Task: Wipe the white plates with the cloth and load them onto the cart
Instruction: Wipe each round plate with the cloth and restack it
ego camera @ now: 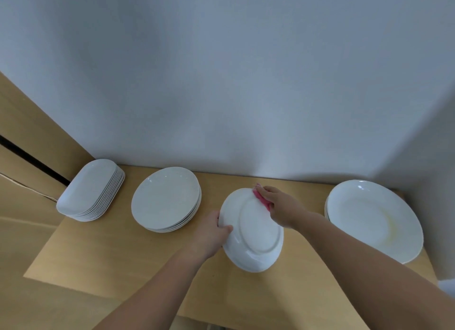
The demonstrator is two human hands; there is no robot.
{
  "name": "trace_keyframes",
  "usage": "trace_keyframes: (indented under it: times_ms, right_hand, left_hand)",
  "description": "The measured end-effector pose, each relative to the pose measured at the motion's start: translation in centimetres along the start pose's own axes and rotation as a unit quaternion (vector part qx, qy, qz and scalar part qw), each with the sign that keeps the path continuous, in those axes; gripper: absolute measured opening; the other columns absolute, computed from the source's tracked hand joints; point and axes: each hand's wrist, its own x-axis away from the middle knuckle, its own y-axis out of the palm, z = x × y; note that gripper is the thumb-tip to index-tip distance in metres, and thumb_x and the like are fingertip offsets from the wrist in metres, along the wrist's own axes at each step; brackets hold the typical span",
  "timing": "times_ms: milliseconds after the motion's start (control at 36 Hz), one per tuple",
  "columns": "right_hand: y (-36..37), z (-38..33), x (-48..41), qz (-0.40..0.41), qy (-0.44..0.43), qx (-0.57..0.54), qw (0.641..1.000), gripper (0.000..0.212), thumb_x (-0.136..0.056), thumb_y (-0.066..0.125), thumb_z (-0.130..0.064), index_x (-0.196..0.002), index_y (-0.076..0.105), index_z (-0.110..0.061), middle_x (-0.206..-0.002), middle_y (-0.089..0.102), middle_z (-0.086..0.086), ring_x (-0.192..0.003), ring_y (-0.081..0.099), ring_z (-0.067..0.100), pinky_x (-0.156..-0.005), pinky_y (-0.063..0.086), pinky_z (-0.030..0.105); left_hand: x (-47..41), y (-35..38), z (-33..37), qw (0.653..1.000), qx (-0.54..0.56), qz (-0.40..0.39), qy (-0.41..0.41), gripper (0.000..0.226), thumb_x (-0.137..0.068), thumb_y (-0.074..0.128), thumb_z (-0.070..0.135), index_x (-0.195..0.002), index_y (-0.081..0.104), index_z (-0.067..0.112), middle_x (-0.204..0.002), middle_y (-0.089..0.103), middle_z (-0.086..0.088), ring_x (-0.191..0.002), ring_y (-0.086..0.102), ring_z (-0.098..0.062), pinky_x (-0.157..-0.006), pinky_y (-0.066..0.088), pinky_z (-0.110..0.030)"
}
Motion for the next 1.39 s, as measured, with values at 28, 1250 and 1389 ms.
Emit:
trace_keyframes:
  times_ms: [28, 1250, 1389]
  right_hand:
    - [0.4, 0.2, 0.1, 0.005, 0.008, -0.030, 0.999, 0.058, -0.099, 0.034, -0.006, -0.149, 0.031, -0.033, -0.155, 0.025, -0.020, -0.141, 0.027, 0.006, -0.107, 0.021, 0.013]
    - [7.3, -3.6, 10.2, 0.138, -0.226, 0.128, 0.956, 0.063, -0.075, 0.048, 0.005, -0.133, 0.058, -0.016, -0.146, 0.047, 0.006, -0.134, 0.043, 0.030, -0.104, 0.042, 0.044]
    - [6.9, -2.4, 11.2, 0.143, -0.275, 0.217, 0.926, 0.055, -0.083, 0.037, -0.007, -0.134, 0.057, -0.016, -0.140, 0.053, 0.005, -0.130, 0.048, 0.030, -0.108, 0.038, 0.047]
  left_hand:
    - [0.0, 0.0, -0.3, 1.000, 0.013, 0.001, -0.006, 0.031, -0.092, 0.059, 0.014, -0.122, 0.052, 0.011, -0.116, 0.061, -0.005, -0.108, 0.059, -0.025, -0.094, 0.051, -0.049]
    - [-2.8, 2.7, -3.4, 0.974, 0.212, -0.047, -0.067, 0.014, -0.098, 0.055, 0.015, -0.103, 0.060, 0.002, -0.094, 0.073, -0.015, -0.081, 0.073, -0.025, -0.062, 0.057, -0.030]
    - [-3.1, 3.3, -2.9, 0.977, 0.199, -0.040, -0.066, 0.013, -0.098, 0.054, 0.014, -0.102, 0.059, 0.003, -0.092, 0.072, -0.014, -0.079, 0.073, -0.025, -0.060, 0.058, -0.031]
